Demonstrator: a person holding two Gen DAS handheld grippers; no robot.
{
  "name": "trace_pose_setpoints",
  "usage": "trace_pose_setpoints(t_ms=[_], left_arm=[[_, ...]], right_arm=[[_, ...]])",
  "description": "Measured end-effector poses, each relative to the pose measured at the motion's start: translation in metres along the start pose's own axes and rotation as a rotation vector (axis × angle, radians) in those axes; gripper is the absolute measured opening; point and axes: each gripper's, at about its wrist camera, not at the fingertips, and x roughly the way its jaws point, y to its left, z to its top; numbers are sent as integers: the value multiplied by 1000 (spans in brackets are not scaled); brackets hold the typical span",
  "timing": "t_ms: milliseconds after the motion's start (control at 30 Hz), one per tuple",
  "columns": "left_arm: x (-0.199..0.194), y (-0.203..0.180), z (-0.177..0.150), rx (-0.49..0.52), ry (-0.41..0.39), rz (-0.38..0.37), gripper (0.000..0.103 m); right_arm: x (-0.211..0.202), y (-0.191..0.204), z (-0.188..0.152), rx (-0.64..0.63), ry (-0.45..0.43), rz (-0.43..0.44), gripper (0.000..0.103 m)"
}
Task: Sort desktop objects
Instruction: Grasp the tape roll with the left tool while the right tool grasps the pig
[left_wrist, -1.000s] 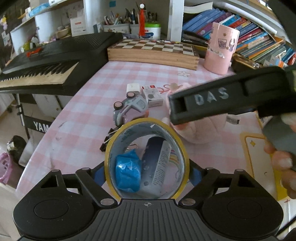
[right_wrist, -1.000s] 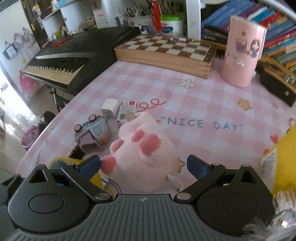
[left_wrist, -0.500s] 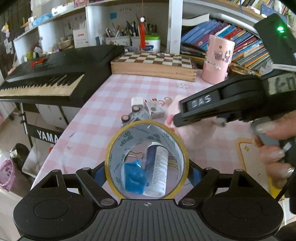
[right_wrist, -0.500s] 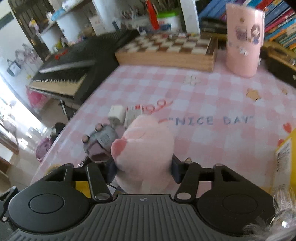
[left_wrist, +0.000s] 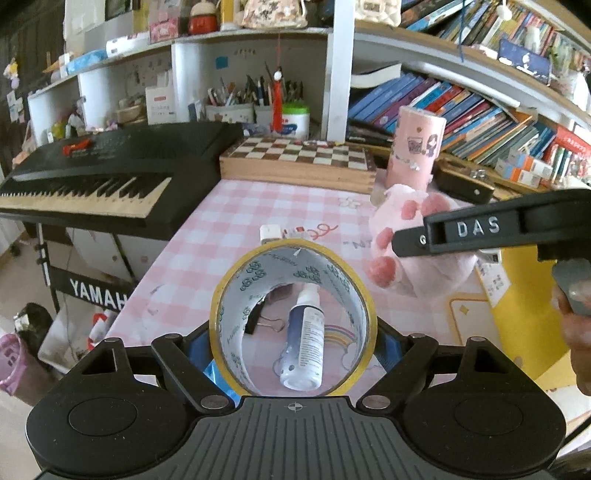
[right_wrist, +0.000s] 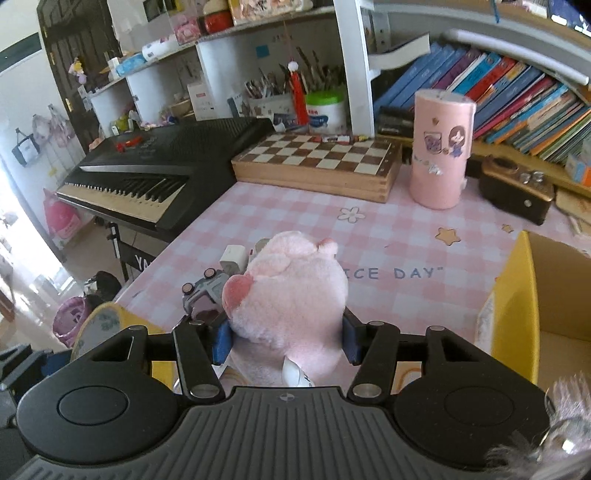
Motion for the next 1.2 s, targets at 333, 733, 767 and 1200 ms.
trace_pose_setpoints(t_ms=[333,733,767,1200], left_arm=[[-34,2,-14,41,-53,-29,85],[-73,8,-42,68,-75,-68,85],[-76,9,-45,71,-76,-70,85],[-130,9,-89,135,-76,-59,85]], right_arm=[[-41,18,-27,-24,-19,-35,53],[-79,45,-75,-8,-2,-69,54],[-82,48,-79,-10,-3,-71,54],[-126,77,-136,29,5,-87,54]])
